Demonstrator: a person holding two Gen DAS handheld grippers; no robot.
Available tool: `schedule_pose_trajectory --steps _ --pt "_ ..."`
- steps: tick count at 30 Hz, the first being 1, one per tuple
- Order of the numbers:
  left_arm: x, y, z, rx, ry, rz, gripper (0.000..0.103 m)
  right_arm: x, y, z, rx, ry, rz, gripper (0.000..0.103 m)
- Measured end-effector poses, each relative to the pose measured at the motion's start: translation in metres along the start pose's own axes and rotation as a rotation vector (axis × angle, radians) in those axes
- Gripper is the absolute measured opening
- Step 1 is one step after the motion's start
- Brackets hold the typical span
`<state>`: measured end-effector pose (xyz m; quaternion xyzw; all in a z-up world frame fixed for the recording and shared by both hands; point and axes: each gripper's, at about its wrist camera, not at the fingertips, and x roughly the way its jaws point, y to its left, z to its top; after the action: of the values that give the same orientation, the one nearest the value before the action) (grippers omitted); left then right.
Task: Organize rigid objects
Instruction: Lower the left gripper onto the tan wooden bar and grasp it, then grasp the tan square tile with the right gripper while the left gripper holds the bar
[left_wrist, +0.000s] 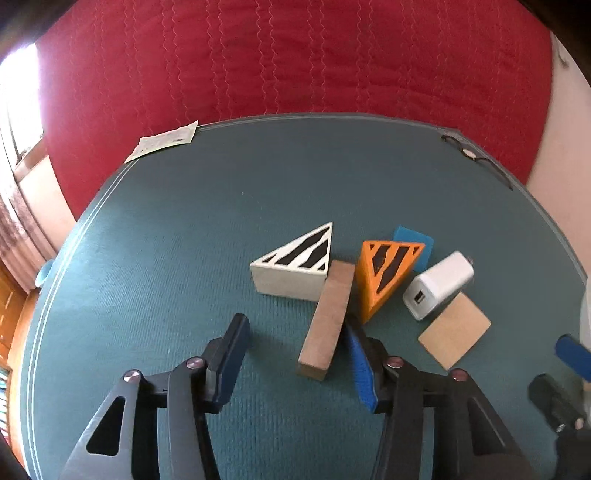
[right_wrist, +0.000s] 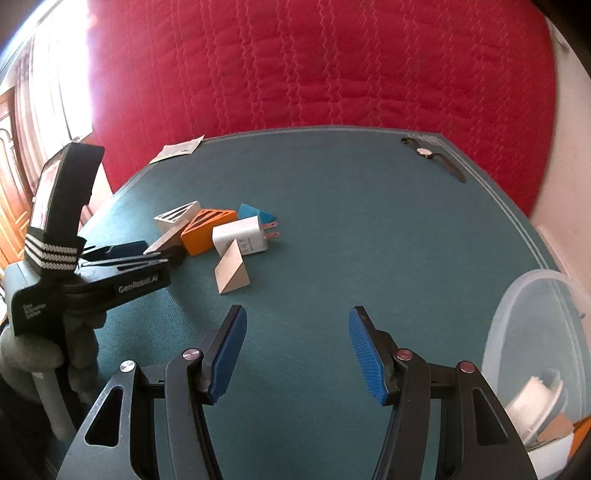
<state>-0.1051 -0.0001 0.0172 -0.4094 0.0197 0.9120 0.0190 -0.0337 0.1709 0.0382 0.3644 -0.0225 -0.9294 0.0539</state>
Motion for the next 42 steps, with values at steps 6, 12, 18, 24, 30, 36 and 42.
schedule_pose_trajectory --steps 6,12,18,24,30,36,42 --pt "0.003 0.0 0.003 -0.012 -0.001 -0.053 0.052 0.013 0.008 0.004 -0.014 0.025 0.038 0.059" --pt "-0.001 -0.003 0.003 0.017 -0.009 -0.093 0.019 0.03 0.019 0.012 -0.03 0.046 0.049 0.059" --pt "-0.009 0.001 -0.003 0.005 -0.006 -0.115 0.015 0.04 0.026 0.018 -0.026 0.053 0.05 0.059" --pt "-0.018 0.003 -0.01 -0.003 -0.009 -0.121 0.015 0.053 0.03 0.025 -0.038 0.071 0.006 0.059" --pt "-0.021 0.007 -0.012 -0.021 -0.004 -0.132 0.015 0.054 0.018 0.028 -0.032 0.07 -0.053 0.059" --pt "-0.021 0.008 -0.013 -0.025 -0.007 -0.134 0.015 0.054 -0.007 0.029 0.051 0.076 -0.077 0.059" --pt "-0.022 0.01 -0.015 -0.045 -0.009 -0.124 0.015 0.048 0.017 0.031 0.026 0.05 0.063 0.059"
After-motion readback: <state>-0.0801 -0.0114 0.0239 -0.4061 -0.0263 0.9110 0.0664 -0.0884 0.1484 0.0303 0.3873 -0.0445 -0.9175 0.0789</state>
